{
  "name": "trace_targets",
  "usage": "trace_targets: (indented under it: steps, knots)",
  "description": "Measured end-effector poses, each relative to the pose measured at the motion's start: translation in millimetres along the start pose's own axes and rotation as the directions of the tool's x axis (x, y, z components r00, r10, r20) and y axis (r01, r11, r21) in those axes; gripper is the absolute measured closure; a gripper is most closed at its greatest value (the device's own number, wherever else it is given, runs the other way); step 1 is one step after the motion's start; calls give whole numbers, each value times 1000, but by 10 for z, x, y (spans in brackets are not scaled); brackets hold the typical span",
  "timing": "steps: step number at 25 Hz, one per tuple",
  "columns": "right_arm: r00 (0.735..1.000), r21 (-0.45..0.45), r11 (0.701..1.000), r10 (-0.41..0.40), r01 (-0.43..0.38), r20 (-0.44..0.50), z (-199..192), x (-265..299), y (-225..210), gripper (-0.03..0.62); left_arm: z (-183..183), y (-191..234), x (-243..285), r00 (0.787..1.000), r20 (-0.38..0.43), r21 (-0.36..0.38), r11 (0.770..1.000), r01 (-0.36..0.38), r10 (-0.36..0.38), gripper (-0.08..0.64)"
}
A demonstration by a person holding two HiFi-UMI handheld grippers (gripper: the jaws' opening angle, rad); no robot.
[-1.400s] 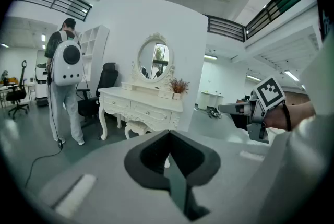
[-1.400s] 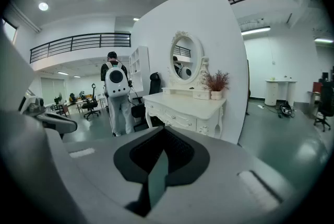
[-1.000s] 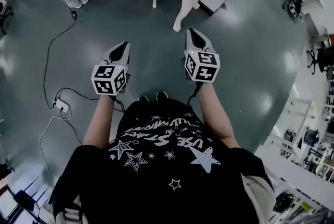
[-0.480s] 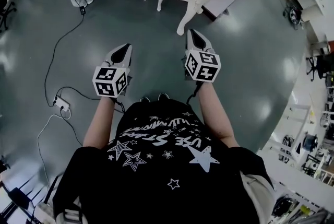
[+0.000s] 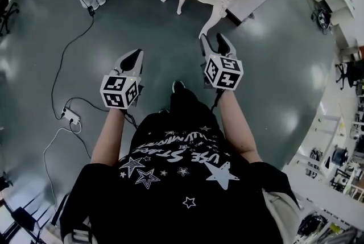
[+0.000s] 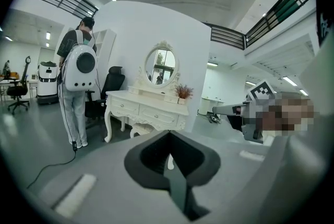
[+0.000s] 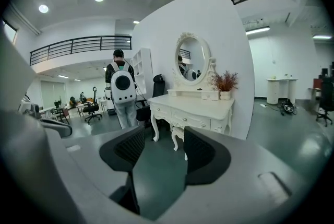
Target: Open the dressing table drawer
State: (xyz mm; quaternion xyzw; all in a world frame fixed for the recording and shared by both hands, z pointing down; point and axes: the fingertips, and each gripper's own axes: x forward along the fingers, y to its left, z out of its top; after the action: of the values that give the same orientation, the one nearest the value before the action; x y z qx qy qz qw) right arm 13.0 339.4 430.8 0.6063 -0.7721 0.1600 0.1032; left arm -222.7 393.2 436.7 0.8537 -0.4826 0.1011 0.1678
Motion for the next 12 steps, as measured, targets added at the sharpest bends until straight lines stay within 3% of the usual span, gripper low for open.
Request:
trace_targets:
  steps: [6, 12]
  knots:
    - [1000, 28, 1000, -10, 10, -3, 69, 404, -138, 330, 114, 230, 342, 1000, -24, 5, 1000, -7, 8, 560]
    - [1000, 63, 998, -8, 9, -27, 205, 1181, -415, 330, 370, 571, 977, 999, -28, -4, 999, -31, 31, 560]
